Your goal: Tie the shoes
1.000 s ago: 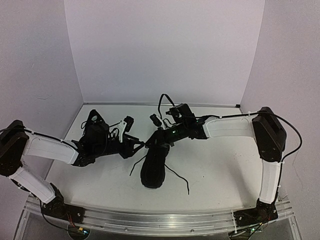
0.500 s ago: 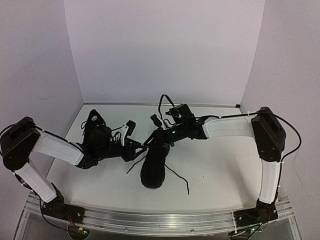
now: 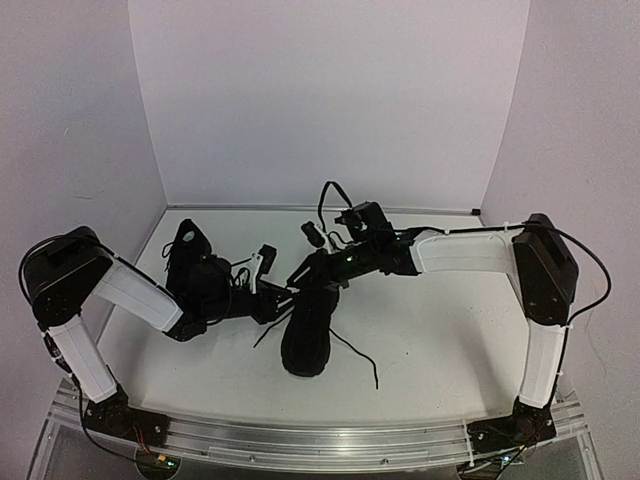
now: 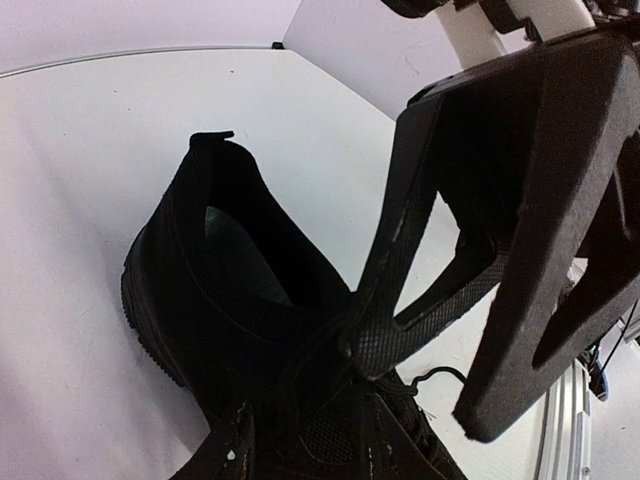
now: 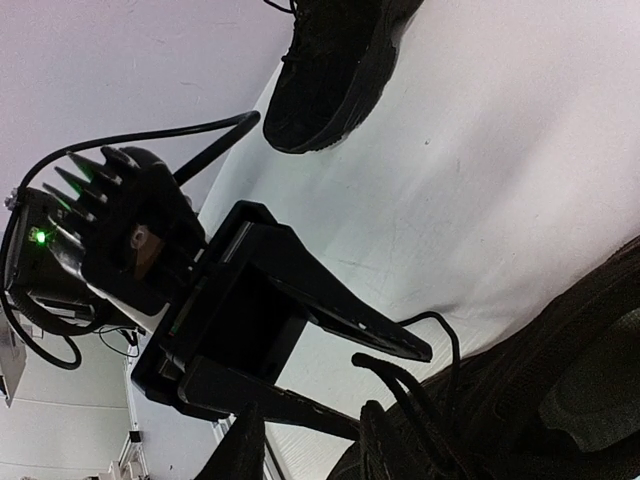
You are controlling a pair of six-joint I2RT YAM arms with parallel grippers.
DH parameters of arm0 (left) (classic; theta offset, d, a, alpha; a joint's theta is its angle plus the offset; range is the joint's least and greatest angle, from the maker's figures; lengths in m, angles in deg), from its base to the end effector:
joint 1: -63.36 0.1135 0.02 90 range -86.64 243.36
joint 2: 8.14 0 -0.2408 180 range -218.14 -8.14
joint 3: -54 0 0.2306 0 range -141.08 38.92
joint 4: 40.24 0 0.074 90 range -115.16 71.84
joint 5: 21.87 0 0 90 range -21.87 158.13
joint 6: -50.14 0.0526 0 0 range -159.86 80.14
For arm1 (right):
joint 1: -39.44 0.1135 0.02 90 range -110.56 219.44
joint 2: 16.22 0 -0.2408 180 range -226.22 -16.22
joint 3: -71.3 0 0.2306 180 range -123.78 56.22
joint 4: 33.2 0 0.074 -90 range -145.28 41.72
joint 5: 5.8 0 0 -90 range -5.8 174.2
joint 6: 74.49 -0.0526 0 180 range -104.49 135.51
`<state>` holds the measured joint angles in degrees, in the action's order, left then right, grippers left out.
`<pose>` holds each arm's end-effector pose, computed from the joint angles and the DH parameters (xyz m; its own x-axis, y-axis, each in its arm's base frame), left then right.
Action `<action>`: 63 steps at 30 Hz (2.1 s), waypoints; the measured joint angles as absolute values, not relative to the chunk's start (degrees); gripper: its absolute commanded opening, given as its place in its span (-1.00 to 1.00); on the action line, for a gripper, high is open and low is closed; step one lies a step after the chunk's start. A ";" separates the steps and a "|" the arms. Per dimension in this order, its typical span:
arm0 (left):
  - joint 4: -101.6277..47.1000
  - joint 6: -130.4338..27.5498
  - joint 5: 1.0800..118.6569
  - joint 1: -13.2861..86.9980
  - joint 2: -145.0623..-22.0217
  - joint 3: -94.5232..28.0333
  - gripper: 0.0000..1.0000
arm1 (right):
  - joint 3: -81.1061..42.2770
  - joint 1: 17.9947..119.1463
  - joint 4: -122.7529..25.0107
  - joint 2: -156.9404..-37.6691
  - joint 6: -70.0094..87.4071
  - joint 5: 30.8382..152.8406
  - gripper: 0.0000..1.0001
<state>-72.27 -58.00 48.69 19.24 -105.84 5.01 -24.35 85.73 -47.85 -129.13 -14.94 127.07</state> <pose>0.2196 -0.2373 0.1434 -0.4715 0.0482 -0.8806 0.7772 0.4946 -0.3890 0.2709 0.3352 0.2074 -0.7856 -0.2843 -0.5495 -0.6156 0.2703 0.7402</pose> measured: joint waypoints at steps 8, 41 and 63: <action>-75.66 -59.98 47.70 19.46 -107.25 3.33 -0.87 | -22.78 84.85 -47.89 -126.28 -14.70 126.55 -0.40; -54.98 -45.64 46.91 20.80 -100.70 -2.14 -0.99 | -24.45 80.19 -62.47 -126.73 3.12 122.83 -0.48; -55.12 -45.64 45.58 20.82 -101.28 -3.19 -0.99 | -29.71 81.23 -66.67 -131.64 5.89 124.16 -0.78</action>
